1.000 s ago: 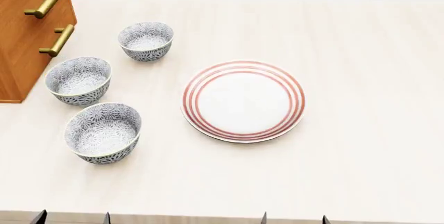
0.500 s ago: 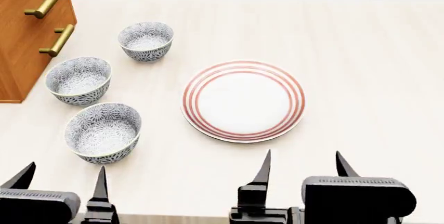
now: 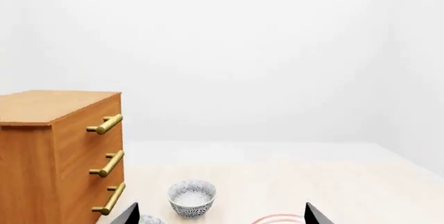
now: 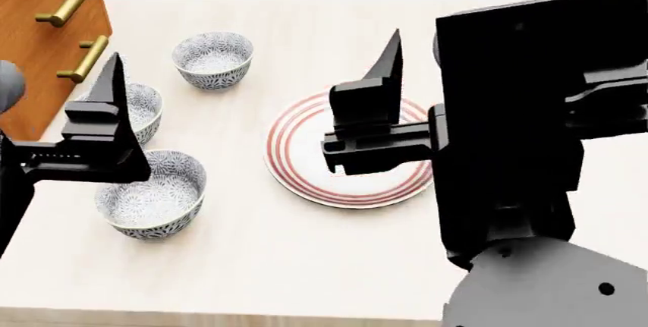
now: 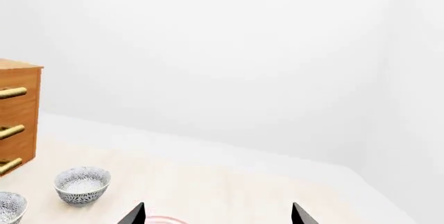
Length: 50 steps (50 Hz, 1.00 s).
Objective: Put the bowl at the front on the plate.
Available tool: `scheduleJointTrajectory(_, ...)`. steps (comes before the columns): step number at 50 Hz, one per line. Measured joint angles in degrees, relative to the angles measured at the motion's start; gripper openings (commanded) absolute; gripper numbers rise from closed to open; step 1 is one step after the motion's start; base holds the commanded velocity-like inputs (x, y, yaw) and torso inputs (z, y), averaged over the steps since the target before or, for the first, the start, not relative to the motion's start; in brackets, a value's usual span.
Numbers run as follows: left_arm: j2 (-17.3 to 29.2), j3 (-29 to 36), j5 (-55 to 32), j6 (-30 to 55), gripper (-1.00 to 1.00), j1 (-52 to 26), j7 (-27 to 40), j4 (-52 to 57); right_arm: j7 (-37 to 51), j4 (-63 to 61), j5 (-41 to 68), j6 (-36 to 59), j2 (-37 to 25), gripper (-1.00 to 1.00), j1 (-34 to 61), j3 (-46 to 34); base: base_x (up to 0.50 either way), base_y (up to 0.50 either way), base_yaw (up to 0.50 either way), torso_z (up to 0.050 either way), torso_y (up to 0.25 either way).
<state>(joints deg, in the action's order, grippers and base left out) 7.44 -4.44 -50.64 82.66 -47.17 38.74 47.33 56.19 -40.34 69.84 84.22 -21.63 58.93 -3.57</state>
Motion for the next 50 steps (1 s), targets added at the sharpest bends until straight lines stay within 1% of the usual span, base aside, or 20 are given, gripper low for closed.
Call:
scheduleJointTrajectory(5, 1.83, -1.48, -13.27, 2.24, 1.0, -7.09, 10.51, -2.53, 8.16, 3.55, 11.41, 1.26, -2.44, 1.0, 8.43, -2.71, 0.0, 0.0, 0.0, 0.0, 0.0)
scheduleJointTrajectory(10, 3.34, -1.91, -23.33, 3.12, 1.0, -12.7, 18.74, -4.89, 13.42, 6.71, 18.98, 1.84, -4.16, 1.0, 15.28, -5.5, 0.0, 0.0, 0.0, 0.0, 0.0)
scheduleJointTrajectory(15, 4.67, -1.74, -30.61, 3.14, 1.0, -17.22, 24.76, -6.97, 16.69, 9.12, 23.89, 1.99, -5.47, 1.0, 20.56, -7.91, 0.0, 0.0, 0.0, 0.0, 0.0)
scheduleJointTrajectory(21, 5.98, -1.17, -36.72, 2.55, 1.0, -21.0, 29.87, -8.63, 18.92, 11.01, 27.54, 1.77, -6.62, 1.0, 24.72, -10.23, 0.01, 0.0, 0.0, 0.0, 0.0)
scheduleJointTrajectory(26, 6.77, -0.62, -39.62, 1.93, 1.0, -22.69, 32.28, -9.23, 19.62, 11.76, 29.17, 1.44, -7.33, 1.0, 26.68, -11.65, 0.14, 0.0, 0.0, 0.0, 0.0)
scheduleJointTrajectory(31, 7.37, -0.02, -40.93, 1.38, 1.0, -23.4, 33.32, -9.35, 19.45, 11.99, 29.72, 1.02, -7.9, 1.0, 27.6, -12.61, 0.25, 0.0, 0.0, 0.0, 0.0)
scheduleJointTrajectory(50, 9.32, 1.69, -41.16, -0.75, 1.0, -23.48, 33.21, -9.03, 17.93, 11.63, 29.8, -1.04, -9.44, 1.0, 28.8, -14.72, 0.3, 0.0, 0.0, 0.0, 0.0)
